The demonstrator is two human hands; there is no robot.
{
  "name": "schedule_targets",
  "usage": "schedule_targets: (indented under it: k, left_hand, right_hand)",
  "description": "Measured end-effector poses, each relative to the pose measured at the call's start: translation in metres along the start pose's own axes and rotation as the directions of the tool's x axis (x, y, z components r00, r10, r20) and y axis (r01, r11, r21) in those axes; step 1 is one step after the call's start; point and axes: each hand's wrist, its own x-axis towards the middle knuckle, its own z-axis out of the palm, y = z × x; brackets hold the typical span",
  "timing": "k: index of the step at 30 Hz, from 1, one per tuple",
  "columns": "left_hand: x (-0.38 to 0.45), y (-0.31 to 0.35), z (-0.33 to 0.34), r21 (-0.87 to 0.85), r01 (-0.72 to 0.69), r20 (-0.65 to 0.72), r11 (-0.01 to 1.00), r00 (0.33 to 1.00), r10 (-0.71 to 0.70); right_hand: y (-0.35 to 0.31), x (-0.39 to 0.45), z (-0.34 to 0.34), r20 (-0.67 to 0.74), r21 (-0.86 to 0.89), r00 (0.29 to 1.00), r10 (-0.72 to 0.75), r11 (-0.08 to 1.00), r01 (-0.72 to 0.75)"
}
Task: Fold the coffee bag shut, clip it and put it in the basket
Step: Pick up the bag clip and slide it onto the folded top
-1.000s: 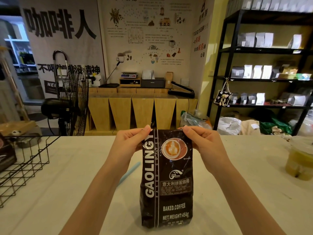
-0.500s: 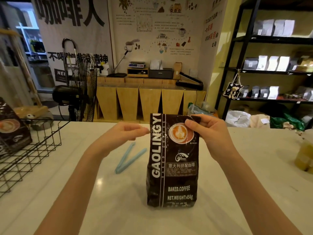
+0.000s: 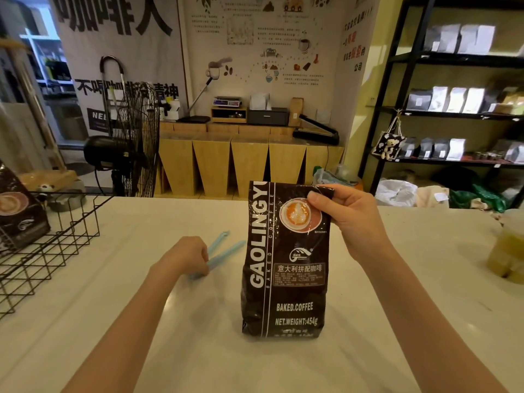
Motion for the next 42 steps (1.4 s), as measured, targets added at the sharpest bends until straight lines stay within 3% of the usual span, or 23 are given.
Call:
schedule_targets:
  k: [2,4,8,11,14,19,31,36,39,42]
  left_hand:
    - [-0.001,0.001,-0.006,-0.155,-0.082,-0.094,0.985,0.993,0.068]
    - [-0.006,0.005,-0.015,-0.396,-0.198,-0.236,0.897,0.966,0.11]
    - [-0.029,0.022,-0.04,-0.807,-0.372,-0.4,0.459,0.916,0.04]
    - [-0.048,0.034,-0.057,-0.875,-0.453,-0.438,0.17,0.891,0.12]
    - [-0.065,0.044,-0.069,-0.869,-0.494,-0.475,0.03,0.849,0.231]
    - [-0.077,0.063,-0.065,-0.793,-0.568,-0.49,0.221,0.81,0.321]
    - [-0.083,0.085,-0.055,-0.789,-0.577,-0.493,0.21,0.8,0.342]
    - [-0.083,0.09,-0.052,-0.754,-0.601,-0.503,0.265,0.788,0.355]
    - [-0.083,0.09,-0.052,-0.731,-0.621,-0.525,0.283,0.776,0.35]
    - [-0.084,0.091,-0.053,-0.731,-0.633,-0.54,0.255,0.765,0.35]
  right_hand:
    - [0.0,0.0,0.0,-0.004,0.004,1.0,0.006,1.0,-0.006]
    - [0.001,0.001,-0.001,-0.009,0.009,1.0,0.014,1.0,-0.014]
    - [0.002,0.002,-0.001,-0.016,0.016,1.0,0.021,1.0,-0.021]
    - [0.002,0.002,-0.001,-0.02,0.027,1.0,0.02,0.999,-0.02]
    - [0.003,0.002,-0.002,-0.024,0.034,0.999,0.027,0.999,-0.027]
    - [0.002,0.001,-0.003,-0.016,0.043,1.0,0.024,0.999,-0.023]
    - [0.002,0.0,0.002,-0.023,0.002,0.999,-0.046,0.999,0.046]
    - [0.004,-0.002,0.002,-0.021,0.011,0.994,-0.109,0.994,0.109]
    - [0.002,-0.002,-0.001,0.046,-0.093,0.988,-0.145,0.984,0.149]
    - [-0.001,0.001,-0.008,0.148,-0.114,0.987,-0.067,0.99,0.084]
